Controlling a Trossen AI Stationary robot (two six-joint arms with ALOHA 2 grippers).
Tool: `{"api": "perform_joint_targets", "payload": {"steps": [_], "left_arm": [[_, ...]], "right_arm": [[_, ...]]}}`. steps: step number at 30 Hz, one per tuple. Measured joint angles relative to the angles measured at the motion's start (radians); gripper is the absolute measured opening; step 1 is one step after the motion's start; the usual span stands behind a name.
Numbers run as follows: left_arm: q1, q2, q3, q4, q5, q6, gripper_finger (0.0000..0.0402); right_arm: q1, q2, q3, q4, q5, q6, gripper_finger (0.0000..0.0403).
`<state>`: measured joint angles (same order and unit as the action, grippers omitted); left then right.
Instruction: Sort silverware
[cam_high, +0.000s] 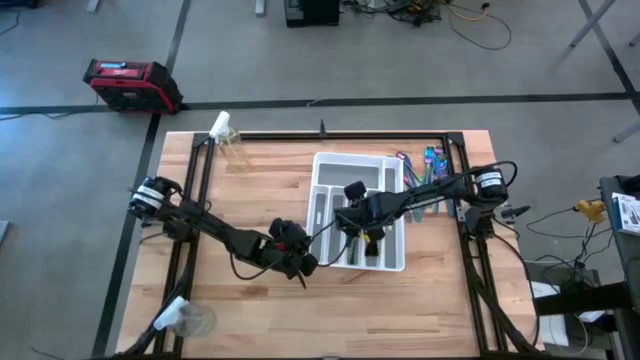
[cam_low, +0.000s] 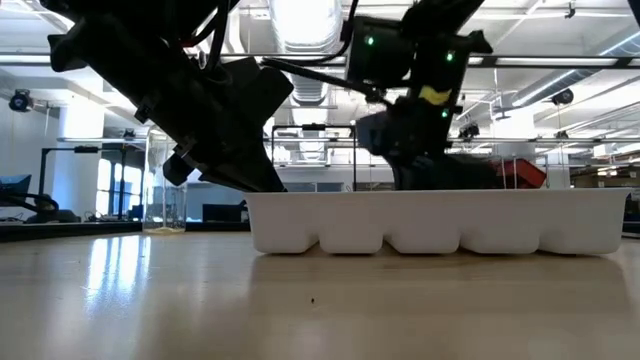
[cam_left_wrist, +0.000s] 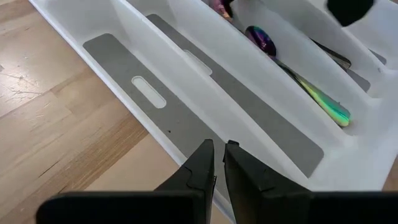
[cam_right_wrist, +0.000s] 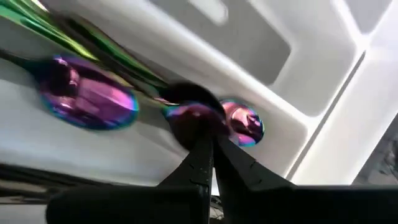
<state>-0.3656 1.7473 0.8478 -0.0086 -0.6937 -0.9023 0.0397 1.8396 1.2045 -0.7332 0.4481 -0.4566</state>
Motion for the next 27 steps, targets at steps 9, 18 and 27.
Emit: {"api": "perform_joint_targets", "payload": {"steps": [9,18,27], "left_arm": [[0.0,0.0,0.0,0.001,0.0,0.003,0.0025],[0.0,0.0,0.0,0.007,-0.006,0.003,0.0025],[-0.001,0.0,0.0,0.01,-0.004,0.001,0.0025]], "right_arm": [[0.026,-0.013,-0.006,0.018,-0.329,0.055,0.0],[-0.004,-0.005,-0.047,0.045,-0.133,0.024,0.0],[-0.014,-0.023,-0.004,0.014,0.003,-0.005,0.0]]}}
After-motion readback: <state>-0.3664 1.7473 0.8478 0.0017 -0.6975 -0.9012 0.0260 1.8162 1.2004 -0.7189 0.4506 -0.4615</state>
